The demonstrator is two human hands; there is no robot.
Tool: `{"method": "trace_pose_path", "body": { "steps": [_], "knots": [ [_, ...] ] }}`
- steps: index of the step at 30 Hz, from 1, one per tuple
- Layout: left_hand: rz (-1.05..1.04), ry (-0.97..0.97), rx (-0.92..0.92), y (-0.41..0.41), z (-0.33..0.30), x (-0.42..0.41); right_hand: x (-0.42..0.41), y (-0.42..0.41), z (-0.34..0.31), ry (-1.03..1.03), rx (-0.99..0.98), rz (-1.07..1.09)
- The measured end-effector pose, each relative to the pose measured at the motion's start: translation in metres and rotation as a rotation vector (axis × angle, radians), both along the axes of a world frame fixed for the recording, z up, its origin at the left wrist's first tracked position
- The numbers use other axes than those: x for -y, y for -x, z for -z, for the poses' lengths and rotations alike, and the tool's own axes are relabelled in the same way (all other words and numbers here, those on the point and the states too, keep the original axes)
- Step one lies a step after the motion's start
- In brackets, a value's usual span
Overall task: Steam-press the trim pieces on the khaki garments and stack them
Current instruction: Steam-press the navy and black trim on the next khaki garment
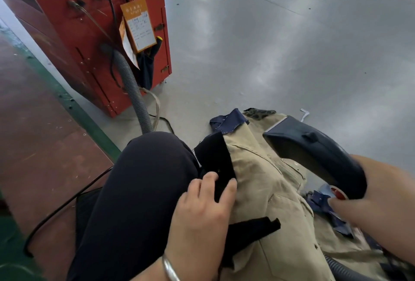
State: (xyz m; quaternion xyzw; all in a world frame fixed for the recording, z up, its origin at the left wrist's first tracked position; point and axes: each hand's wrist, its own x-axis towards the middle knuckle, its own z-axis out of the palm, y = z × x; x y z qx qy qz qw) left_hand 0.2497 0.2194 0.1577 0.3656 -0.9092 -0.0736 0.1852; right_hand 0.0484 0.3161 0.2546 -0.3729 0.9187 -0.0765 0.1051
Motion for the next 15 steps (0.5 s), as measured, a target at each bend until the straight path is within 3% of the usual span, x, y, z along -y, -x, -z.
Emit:
{"method": "trace_pose_path", "body": {
  "steps": [4, 7, 11, 13, 15],
  "knots": [
    [0.128, -0.091, -0.218, 0.009, -0.003, 0.009, 0.003, -0.006, 0.003, -0.035, 0.039, -0.078],
    [0.130, -0.285, -0.499, 0.015, -0.009, 0.015, 0.006, -0.008, 0.002, -0.052, 0.051, -0.113],
    [-0.155, -1.005, -0.969, 0.021, -0.019, 0.012, 0.003, 0.001, 0.005, 0.016, 0.023, -0.066],
    [-0.271, -1.166, -0.984, 0.020, -0.017, 0.008, 0.001, 0.001, 0.005, 0.014, 0.014, -0.056],
    [-0.262, -1.186, -0.810, 0.016, -0.010, 0.000, 0.001, 0.001, 0.006, -0.002, 0.019, -0.048]
  ]
}}
